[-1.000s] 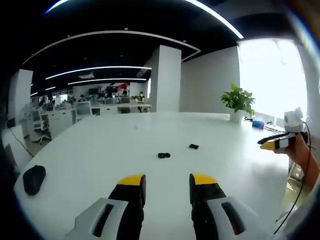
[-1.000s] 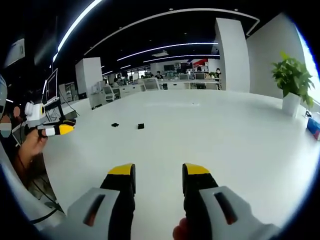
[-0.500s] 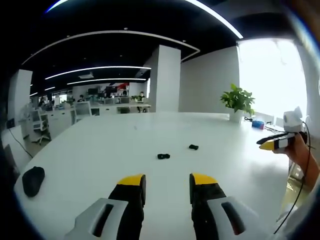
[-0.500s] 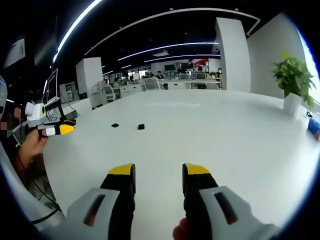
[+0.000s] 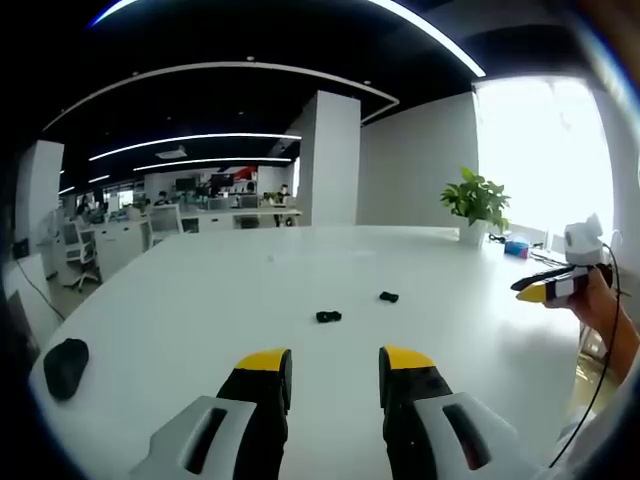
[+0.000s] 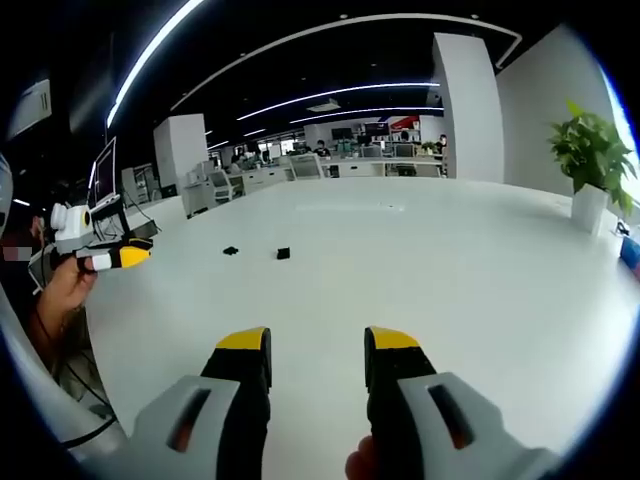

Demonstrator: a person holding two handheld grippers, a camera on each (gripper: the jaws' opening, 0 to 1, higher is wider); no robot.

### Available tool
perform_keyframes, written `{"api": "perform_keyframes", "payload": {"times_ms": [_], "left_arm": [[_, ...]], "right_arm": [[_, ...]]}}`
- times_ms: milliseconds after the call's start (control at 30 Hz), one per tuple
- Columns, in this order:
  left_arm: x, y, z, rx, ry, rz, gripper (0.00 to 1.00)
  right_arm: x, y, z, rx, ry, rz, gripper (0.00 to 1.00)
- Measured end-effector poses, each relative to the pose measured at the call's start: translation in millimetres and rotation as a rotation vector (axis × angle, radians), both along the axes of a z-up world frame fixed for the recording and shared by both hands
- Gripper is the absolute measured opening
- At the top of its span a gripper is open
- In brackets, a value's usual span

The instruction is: Snap the two parts of the plastic buckle together until the buckle closes and remains connected.

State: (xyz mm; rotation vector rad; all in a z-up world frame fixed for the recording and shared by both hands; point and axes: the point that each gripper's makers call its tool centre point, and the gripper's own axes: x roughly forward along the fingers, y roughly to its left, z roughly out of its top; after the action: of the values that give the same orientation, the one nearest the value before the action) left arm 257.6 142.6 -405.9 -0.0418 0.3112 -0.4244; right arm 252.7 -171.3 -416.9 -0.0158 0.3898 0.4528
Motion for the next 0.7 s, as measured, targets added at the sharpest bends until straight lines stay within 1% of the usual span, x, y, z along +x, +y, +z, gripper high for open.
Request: {"api": "perform_keyframes", "payload": {"times_ms": [167,333,500,700], "left_arm": [[4.3,-4.4,1.2,0.006,-0.005,-0.013,0.35],[9.0,-7.4,-2.1,0.006,0.002,-0.023,0.35],[14.1,-7.3,-4.0,0.006,0.006,-0.026,0.35],[20.0,-5.4,-2.2,0.009,0.000,-0.026,0.35]], "right_arm": [[4.4,3.8,0.9,-0.008,-0.006,0.016,0.37],[9.2,6.9,0.5,-0.012,-0.006,0.027,0.37],[14.5,10.3,-0.3,-0.006,-0.004,0.039,0.37],[21.2,15.8,-0.9,-0.012,0.000,0.057,0.37]]}}
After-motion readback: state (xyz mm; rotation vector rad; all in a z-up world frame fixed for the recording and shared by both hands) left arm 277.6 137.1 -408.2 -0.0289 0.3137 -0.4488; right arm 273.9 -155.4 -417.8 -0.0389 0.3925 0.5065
